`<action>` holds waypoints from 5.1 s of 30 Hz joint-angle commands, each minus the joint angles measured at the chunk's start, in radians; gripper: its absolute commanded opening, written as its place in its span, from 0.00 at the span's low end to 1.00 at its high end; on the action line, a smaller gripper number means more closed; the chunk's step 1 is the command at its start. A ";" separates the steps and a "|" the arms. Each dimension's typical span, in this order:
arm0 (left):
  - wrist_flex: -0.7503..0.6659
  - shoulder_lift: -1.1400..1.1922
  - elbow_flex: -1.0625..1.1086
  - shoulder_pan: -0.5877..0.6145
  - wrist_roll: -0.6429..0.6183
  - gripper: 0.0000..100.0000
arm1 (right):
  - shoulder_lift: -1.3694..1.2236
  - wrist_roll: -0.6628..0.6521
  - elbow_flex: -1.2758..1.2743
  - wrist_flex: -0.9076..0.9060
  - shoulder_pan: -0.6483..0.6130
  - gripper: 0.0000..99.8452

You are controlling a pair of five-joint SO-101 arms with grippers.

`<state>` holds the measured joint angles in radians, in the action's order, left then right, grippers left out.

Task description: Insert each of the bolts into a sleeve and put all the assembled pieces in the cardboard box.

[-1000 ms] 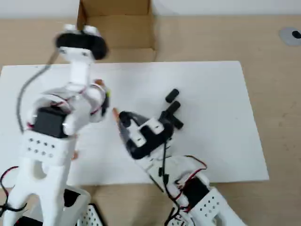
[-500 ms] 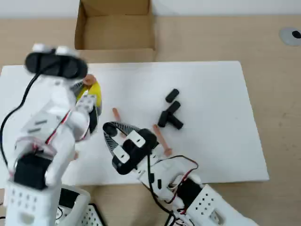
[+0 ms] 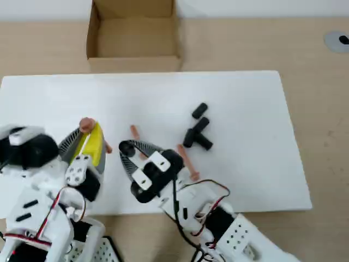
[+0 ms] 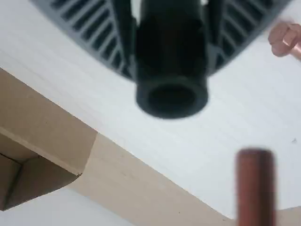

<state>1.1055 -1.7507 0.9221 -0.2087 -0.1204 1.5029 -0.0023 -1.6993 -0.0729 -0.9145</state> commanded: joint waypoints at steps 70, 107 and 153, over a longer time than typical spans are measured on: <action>-0.264 -0.031 0.193 -0.170 0.066 0.01 | 0.008 0.181 -0.001 0.057 0.044 0.01; -0.009 -0.033 0.261 -0.175 0.098 0.11 | 0.005 0.175 -0.001 0.055 0.044 0.01; -0.115 0.707 -0.190 0.348 -0.035 0.17 | -1.148 0.018 1.193 -0.043 0.472 0.01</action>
<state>1.0273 -1.0694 0.7089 0.1274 -0.1496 0.5547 -0.0192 -0.8017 -0.1158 -0.4772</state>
